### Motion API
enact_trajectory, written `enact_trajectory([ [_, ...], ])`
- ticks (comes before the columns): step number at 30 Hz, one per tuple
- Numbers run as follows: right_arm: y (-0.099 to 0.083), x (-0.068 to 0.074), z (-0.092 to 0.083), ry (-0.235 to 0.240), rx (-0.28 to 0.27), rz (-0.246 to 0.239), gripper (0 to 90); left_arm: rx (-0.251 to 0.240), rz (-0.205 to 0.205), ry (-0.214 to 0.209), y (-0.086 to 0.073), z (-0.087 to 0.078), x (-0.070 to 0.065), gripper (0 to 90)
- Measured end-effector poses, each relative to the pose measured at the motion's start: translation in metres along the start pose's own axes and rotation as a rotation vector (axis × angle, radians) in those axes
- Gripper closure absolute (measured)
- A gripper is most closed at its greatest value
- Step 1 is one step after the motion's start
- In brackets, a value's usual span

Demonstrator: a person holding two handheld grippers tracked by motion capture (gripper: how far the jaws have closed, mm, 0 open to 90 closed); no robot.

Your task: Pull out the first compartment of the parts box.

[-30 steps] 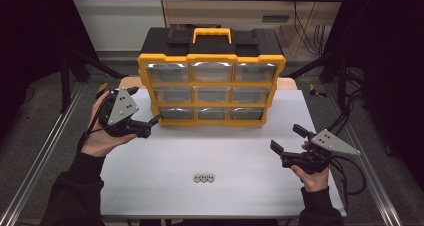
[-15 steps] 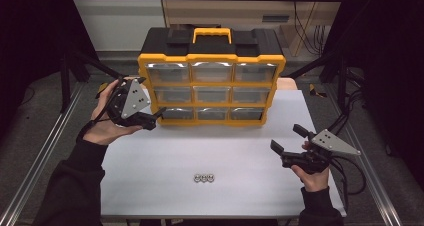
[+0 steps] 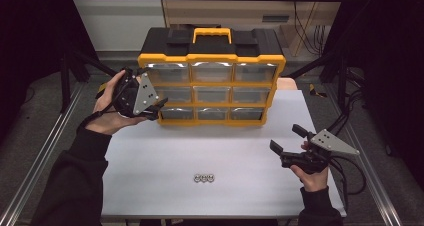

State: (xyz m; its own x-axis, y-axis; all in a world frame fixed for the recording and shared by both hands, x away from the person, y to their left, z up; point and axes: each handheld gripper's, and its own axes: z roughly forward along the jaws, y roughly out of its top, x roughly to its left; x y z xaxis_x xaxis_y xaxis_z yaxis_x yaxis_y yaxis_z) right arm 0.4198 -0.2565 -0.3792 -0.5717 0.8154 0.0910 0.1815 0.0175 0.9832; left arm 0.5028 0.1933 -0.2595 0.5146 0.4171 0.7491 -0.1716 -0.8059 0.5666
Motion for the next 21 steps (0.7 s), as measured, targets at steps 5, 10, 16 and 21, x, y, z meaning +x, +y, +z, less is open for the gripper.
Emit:
enact_trajectory([
  [5,0.0,0.0,0.001,0.004,0.001,0.002,3.5,0.011,0.043,0.009,0.001,0.007,0.001,10.4],
  [10,0.0,0.0,0.001,0.006,0.001,0.002,3.5,0.013,0.084,0.007,0.002,0.011,0.003,10.4],
  [16,0.0,0.0,0.001,0.007,0.003,0.001,3.6,0.019,0.125,0.03,0.005,0.017,0.003,12.5],
  [21,0.0,0.0,0.001,0.008,0.0,0.001,3.6,0.024,0.175,0.072,0.005,0.023,0.003,18.0],
])
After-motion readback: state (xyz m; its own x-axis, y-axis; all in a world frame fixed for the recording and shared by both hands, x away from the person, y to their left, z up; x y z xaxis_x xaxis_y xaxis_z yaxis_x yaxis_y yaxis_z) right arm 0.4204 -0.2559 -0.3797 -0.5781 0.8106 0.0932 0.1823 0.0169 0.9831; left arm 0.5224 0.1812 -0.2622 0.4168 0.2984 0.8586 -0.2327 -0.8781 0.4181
